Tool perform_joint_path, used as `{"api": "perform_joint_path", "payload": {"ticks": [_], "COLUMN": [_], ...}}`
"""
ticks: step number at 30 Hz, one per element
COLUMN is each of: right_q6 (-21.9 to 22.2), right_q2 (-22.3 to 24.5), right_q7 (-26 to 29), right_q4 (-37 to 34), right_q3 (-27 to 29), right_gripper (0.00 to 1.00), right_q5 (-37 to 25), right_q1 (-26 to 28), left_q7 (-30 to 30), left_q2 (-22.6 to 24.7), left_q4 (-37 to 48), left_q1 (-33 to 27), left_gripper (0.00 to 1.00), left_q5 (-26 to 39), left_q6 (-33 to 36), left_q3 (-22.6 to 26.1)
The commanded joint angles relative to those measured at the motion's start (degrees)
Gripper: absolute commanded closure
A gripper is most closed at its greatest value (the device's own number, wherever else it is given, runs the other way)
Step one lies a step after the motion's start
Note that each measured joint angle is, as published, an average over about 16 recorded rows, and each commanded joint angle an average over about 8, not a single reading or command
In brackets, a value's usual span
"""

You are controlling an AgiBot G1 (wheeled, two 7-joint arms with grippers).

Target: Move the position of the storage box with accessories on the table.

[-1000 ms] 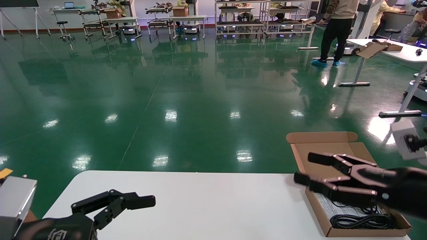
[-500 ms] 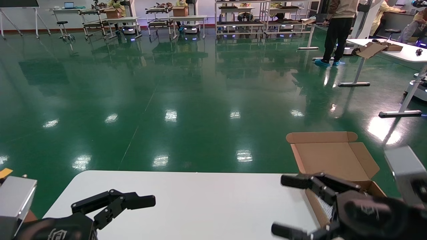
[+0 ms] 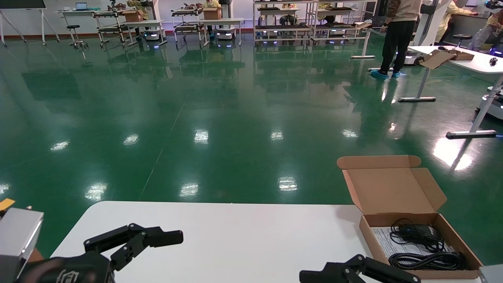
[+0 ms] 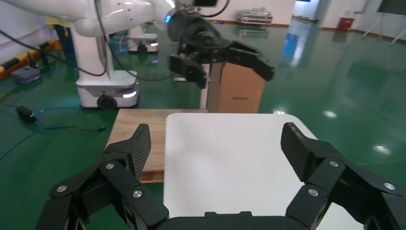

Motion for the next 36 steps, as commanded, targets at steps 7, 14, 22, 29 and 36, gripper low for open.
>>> {"api": "perform_joint_path", "payload": {"ticks": [7,14,22,29,36], "right_q6": [-0.2,0.0,0.1,0.2,0.2], "right_q2": [0.1,0.0,0.0,0.0,0.0], "right_q7": [-0.2,-0.1,0.0,0.1,0.1], "right_q4": [1.0,0.2,-0.4,-0.6,-0.7], "right_q3": [0.5,0.1,-0.2,-0.3,-0.3], "right_gripper": [0.00,0.00,0.00,0.00,0.00], "right_q5": [0.2,0.1,0.0,-0.1,-0.1], "right_q1": [-0.7,-0.1,0.2,0.3,0.4], "left_q7": [0.0,0.0,0.0,0.0,0.0], "left_q2": [0.0,0.0,0.0,0.0,0.0], "left_q4": [0.0,0.0,0.0,0.0,0.0], "left_q1": [0.0,0.0,0.0,0.0,0.0], "left_gripper": [0.00,0.00,0.00,0.00,0.00], "left_q5": [0.0,0.0,0.0,0.0,0.0], "left_q6": [0.0,0.0,0.0,0.0,0.0], "left_q3": [0.0,0.0,0.0,0.0,0.0]}}
